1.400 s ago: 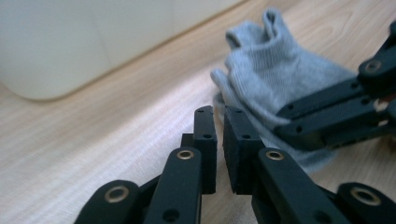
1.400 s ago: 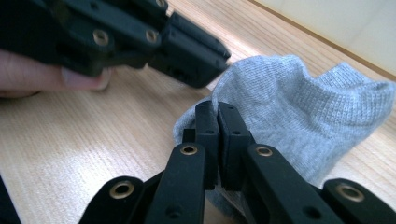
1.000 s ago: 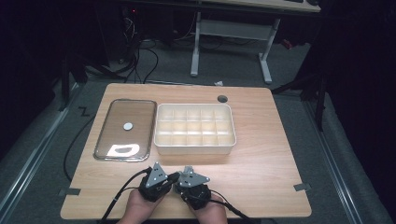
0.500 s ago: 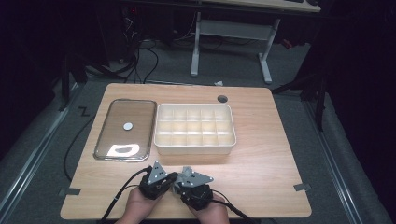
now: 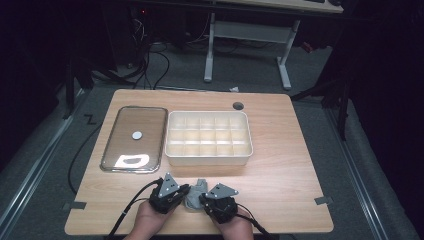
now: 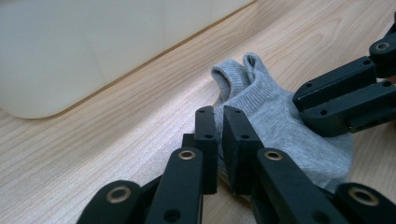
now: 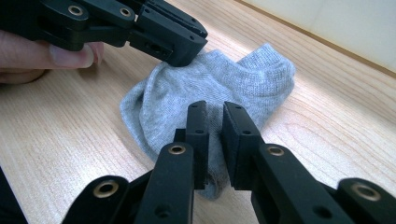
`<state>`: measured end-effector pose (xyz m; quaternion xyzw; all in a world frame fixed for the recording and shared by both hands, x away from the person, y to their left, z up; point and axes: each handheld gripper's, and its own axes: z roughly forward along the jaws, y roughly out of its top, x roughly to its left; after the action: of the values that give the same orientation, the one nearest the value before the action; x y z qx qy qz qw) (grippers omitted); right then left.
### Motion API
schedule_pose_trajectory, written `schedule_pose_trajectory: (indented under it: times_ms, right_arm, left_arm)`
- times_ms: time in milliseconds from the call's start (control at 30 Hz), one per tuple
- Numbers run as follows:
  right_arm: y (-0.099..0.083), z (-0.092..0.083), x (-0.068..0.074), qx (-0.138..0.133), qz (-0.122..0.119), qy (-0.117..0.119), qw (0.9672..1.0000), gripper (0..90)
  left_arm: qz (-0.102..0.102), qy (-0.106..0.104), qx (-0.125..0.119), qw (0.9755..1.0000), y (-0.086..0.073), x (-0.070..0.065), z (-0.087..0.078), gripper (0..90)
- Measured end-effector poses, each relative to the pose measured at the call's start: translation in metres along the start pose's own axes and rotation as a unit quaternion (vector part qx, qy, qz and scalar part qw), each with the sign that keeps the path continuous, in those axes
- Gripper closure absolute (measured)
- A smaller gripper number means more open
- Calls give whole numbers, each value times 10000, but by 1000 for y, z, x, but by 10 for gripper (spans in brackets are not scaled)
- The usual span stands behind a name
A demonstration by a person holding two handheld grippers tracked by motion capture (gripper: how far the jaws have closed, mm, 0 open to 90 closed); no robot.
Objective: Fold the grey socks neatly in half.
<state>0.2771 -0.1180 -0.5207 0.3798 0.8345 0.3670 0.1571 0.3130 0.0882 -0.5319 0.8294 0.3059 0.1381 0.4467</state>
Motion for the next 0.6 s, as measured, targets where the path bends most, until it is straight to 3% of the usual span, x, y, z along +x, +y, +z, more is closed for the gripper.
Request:
schedule_pose_trajectory:
  times_ms: [167, 233, 300, 433, 533, 600]
  right_arm:
    - [-1, 1, 3, 2, -103, -97, 9999, 825]
    - [-1, 1, 2, -22, -108, -89, 9999, 825]
    - [-1, 2, 2, -37, -99, -75, 9999, 825]
    - [-1, 2, 1, -36, -109, -80, 9999, 825]
    - [-1, 1, 1, -26, -94, -64, 9999, 825]
    - [-1, 1, 0, -27, -72, -59, 10000, 824]
  left_arm:
    - [-65, -20, -171, 9998, 4, -3, -7, 811]
    - [-16, -204, -453, 9988, 11, -15, -18, 826]
    - [12, -321, -490, 9983, 13, -23, -20, 827]
    - [110, -333, -358, 9987, 10, -29, -13, 826]
    - [234, 5, -5, 9997, 4, -27, -5, 819]
    - [322, 111, 103, 9994, -2, -25, -1, 819]
